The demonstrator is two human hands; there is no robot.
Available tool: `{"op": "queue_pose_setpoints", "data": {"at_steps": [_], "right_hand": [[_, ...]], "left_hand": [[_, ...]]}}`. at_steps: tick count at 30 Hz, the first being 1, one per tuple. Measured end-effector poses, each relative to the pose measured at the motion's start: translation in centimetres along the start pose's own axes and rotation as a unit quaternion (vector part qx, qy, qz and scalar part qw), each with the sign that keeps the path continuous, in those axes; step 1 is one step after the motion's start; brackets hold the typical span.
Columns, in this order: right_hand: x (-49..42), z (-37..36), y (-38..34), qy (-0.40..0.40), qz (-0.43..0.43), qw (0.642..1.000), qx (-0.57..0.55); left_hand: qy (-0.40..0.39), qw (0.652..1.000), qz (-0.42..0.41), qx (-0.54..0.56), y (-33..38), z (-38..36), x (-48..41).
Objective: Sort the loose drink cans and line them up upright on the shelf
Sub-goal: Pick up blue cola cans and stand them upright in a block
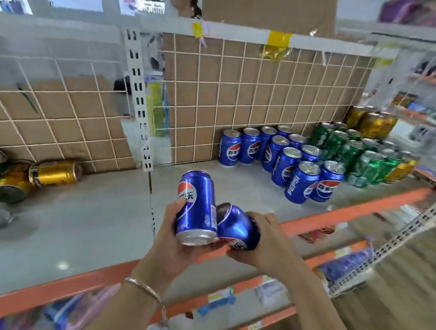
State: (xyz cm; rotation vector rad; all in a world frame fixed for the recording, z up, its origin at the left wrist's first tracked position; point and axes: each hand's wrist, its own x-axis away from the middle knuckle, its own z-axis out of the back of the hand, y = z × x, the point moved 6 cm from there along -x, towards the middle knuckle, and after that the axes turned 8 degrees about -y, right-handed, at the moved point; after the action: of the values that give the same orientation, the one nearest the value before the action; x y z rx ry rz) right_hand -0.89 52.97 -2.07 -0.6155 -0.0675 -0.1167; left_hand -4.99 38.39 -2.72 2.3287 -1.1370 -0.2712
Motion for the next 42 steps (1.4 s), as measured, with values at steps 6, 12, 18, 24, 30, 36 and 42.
{"op": "queue_pose_setpoints", "data": {"at_steps": [6, 12, 18, 24, 30, 36, 42], "right_hand": [[2.4, 2.2, 5.4, 0.037, -0.078, 0.972, -0.22], [2.2, 3.6, 6.5, 0.029, -0.101, 0.86, -0.499], [-0.5, 4.6, 8.2, -0.008, -0.103, 0.847, -0.521], [-6.3, 6.5, 8.7, -0.019, -0.107, 0.902, -0.418], [-13.5, 10.1, 6.7, 0.032, -0.021, 0.975, -0.218], [-18.1, 11.8, 4.8, 0.037, -0.008, 0.997, -0.065], [-22.1, 12.9, 4.1, 0.019, -0.007, 0.954, 0.301]], "left_hand": [[0.072, 0.991, -0.004, -0.115, -3.5, -2.7, -2.2], [0.108, 0.979, 0.009, -0.174, -5.3, -3.7, -4.3], [0.07, 0.975, 0.056, -0.204, -4.5, -3.6, -7.8], [0.127, 0.93, 0.015, -0.344, -0.8, -1.1, -11.5], [0.175, 0.913, -0.04, -0.366, 3.6, 1.2, -15.8], [0.218, 0.895, -0.05, -0.386, 6.5, 4.2, -19.2], [0.253, 0.869, -0.063, -0.42, 7.0, 6.5, -22.3]]}}
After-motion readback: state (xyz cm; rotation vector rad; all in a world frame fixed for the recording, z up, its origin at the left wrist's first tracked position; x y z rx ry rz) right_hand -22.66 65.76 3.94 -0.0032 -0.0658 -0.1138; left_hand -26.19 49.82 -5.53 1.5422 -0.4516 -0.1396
